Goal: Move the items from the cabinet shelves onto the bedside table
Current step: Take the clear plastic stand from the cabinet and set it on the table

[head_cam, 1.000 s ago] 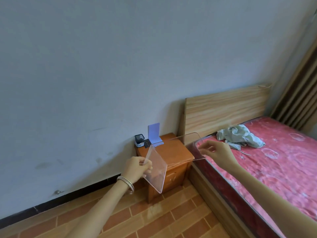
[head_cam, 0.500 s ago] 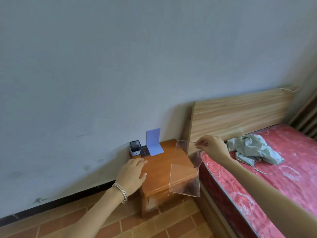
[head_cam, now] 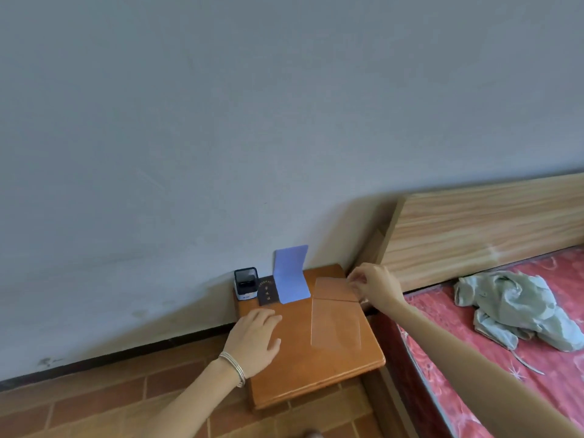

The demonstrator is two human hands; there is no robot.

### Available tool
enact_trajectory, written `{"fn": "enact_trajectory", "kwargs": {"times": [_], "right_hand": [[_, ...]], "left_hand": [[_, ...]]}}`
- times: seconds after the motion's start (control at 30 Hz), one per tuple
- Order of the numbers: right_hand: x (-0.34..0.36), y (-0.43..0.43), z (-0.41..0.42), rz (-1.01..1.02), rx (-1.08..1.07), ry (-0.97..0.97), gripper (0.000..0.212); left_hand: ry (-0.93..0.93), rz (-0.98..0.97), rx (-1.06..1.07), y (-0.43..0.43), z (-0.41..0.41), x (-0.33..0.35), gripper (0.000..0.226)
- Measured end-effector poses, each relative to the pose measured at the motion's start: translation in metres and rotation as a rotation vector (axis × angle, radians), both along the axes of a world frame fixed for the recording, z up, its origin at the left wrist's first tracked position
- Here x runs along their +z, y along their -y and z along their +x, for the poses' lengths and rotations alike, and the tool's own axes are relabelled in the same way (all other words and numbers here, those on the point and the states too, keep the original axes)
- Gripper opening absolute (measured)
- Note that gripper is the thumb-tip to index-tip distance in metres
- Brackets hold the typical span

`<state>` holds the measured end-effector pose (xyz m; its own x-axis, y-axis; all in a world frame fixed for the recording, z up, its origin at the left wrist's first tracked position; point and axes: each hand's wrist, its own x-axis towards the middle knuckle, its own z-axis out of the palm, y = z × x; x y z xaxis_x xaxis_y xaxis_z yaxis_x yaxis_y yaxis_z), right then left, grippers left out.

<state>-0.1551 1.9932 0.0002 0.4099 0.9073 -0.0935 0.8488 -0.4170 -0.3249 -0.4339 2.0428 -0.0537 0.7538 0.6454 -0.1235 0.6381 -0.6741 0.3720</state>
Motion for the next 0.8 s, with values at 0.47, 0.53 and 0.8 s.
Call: {"fn": "enact_trajectory", "kwargs": {"times": [0.47, 0.53, 0.8], "right_hand": [[-0.170, -0.138, 0.132, -0.189, 0.148, 0.093, 0.020], [-0.188, -0.152, 0.144, -0.192, 0.132, 0.089, 0.019], [-0.248, -0.174, 0.174, -0.120, 0.182, 0.020, 0.016]], "left_hand": [[-0.178, -0.166, 0.238, -0.045, 0.127, -0.150, 0.055], [-0.197, -0.167, 0.219, -0.057, 0.145, -0.169, 0.056], [-0.268, -0.176, 0.182, -0.095, 0.188, -0.238, 0.058]]}}
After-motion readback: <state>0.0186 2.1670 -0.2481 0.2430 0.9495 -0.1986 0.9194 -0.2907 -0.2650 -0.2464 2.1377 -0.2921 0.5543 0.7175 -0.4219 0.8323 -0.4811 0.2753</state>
